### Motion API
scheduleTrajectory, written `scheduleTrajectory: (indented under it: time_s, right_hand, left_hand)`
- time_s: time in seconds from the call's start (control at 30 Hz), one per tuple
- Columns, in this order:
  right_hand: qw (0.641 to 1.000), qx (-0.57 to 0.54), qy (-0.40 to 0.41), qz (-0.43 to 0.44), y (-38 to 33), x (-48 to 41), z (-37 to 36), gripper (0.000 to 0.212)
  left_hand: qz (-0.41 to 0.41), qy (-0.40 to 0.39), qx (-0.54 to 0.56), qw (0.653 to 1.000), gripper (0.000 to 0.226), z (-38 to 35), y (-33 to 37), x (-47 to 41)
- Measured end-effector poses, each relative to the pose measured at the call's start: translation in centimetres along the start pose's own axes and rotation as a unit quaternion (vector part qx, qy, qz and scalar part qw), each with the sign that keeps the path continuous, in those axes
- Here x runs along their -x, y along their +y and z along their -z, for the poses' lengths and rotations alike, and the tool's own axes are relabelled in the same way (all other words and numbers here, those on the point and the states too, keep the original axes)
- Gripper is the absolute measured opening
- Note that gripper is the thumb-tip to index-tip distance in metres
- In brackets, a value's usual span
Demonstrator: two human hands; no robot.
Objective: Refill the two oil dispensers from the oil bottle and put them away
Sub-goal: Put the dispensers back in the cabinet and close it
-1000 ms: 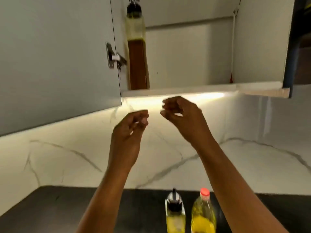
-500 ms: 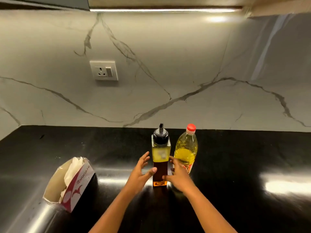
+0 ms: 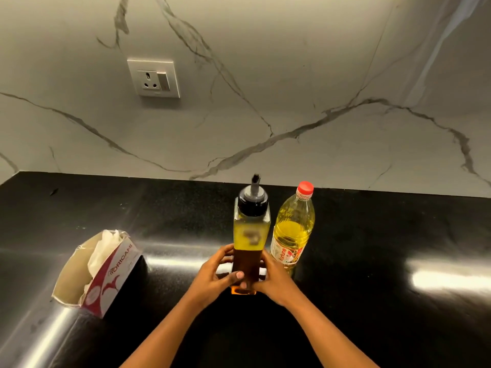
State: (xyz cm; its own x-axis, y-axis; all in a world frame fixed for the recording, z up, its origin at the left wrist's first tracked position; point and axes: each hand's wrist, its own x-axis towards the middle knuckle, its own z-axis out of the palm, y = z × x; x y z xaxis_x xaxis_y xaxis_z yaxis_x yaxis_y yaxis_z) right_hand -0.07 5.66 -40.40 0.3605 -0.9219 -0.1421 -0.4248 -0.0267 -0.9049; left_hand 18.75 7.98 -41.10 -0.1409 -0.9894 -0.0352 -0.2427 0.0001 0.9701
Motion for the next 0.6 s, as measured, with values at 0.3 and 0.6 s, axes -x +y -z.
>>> scheduleTrajectory:
  time_s: [0.3,0.6]
  right_hand:
    - [0.990,0.025,0.046,0.131,-14.8,6.3,6.1,0.063]
    - [0.943,0.066,0.182,0.273,-32.6,9.6,15.2,0.068]
  left_hand:
    - [-0.148,0.058,0.122,0.980,0.074,1.2,14.3,3.7]
    - [-0.336,0.144,-0.021,0.931,0.055,4.5,36.4,3.5]
